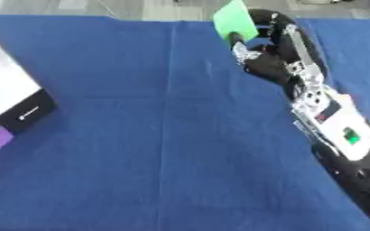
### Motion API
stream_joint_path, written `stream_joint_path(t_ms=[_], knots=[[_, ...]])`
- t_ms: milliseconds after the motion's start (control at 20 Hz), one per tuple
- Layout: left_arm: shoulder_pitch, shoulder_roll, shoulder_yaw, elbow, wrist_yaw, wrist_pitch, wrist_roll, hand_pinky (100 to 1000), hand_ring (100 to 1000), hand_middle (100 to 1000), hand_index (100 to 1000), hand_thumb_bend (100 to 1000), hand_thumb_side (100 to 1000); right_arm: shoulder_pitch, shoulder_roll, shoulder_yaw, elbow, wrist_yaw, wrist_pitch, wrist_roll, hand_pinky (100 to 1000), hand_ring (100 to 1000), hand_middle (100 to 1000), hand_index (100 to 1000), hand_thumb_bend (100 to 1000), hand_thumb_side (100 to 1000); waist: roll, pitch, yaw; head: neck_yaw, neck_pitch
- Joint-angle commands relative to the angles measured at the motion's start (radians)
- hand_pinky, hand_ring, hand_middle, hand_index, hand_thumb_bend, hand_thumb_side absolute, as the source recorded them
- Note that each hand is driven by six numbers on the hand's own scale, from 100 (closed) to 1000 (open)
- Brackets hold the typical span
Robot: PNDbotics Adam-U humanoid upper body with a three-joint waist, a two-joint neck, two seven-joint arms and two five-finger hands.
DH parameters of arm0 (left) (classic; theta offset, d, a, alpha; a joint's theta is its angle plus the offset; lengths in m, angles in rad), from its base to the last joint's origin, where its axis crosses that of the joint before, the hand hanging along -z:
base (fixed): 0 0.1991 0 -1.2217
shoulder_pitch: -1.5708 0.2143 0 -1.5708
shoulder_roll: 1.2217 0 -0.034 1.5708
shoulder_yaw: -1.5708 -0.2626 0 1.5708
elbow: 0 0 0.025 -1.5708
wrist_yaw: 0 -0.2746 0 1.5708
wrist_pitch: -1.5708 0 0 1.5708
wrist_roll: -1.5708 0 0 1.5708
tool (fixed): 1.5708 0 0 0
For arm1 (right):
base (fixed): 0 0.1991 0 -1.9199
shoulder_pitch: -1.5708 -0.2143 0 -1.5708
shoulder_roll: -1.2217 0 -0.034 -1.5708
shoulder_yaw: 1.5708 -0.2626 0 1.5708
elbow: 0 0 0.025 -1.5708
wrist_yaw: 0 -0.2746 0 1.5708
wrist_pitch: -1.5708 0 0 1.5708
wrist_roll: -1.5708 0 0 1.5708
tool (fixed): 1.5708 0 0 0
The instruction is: Pick up the objects with one hand, pass them to the other hand, and then place them into the box on the other side of the table.
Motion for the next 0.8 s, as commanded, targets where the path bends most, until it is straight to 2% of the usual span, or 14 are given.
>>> stream_joint_path(t_ms=[50,450,800], knots=[[-0.043,-0.01,-0.017,-0.011,0.007,0.016,-0.026,877,640,623,743,100,581,-0.017,-0.005,0.01,-0.013,0.017,-0.006,0.006,580,754,513,560,100,100,0.004,-0.028,0.003,0.002,0.005],[-0.114,-0.068,-0.063,-0.011,-0.003,0.069,-0.069,877,642,625,744,100,580,-0.03,0.013,0.047,-0.013,0.046,-0.026,0.025,581,753,514,560,100,100,0.005,-0.034,0.006,0.006,0.014],[-0.169,-0.11,-0.136,-0.011,-0.086,0.187,-0.134,883,661,646,757,100,598,-0.04,0.035,0.099,-0.013,0.099,-0.016,0.077,581,752,514,561,100,100,0.011,-0.037,0.009,0.01,0.029]])
